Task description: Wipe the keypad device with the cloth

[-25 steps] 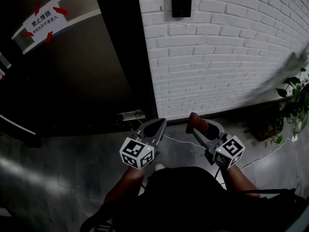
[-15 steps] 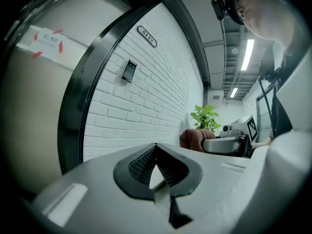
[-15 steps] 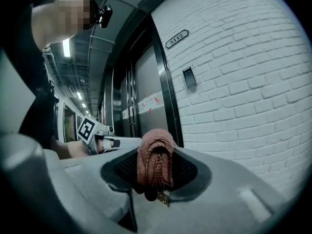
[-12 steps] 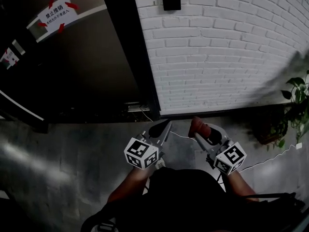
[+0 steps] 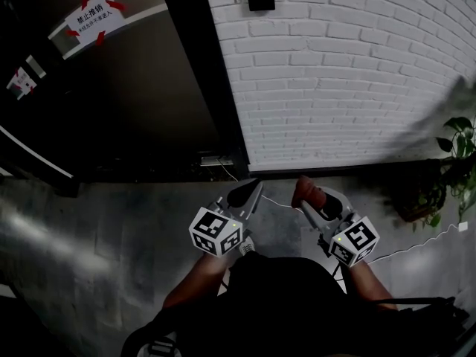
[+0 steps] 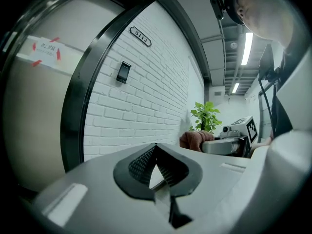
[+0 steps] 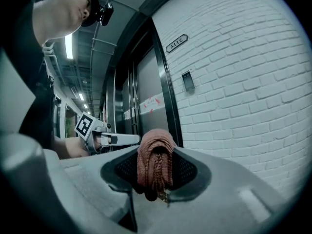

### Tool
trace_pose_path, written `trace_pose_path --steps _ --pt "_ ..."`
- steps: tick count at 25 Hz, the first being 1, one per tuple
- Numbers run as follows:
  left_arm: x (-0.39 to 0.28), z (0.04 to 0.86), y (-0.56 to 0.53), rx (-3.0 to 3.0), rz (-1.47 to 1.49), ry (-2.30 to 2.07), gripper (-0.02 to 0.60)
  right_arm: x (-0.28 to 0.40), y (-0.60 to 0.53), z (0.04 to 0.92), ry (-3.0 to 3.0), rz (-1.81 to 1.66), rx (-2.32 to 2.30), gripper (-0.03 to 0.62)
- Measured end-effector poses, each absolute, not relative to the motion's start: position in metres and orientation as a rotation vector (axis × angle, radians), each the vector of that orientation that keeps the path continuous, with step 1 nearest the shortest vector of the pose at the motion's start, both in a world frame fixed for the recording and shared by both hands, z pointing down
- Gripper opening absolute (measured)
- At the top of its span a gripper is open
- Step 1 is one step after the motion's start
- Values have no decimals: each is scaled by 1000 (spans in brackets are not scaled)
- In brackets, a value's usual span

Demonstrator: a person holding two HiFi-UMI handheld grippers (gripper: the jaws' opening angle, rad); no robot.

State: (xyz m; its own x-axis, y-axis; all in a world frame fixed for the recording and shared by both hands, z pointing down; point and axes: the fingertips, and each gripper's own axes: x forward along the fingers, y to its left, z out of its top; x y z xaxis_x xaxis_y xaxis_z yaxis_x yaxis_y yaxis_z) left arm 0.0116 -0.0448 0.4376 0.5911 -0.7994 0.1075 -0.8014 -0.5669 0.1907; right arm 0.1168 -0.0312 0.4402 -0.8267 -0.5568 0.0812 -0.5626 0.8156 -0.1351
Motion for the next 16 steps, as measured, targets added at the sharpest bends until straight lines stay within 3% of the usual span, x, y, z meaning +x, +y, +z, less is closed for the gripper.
trace_pose_path --steps 16 --pt "9 432 -44 2612 13 -1340 17 115 -31 438 -2946 209 913 138"
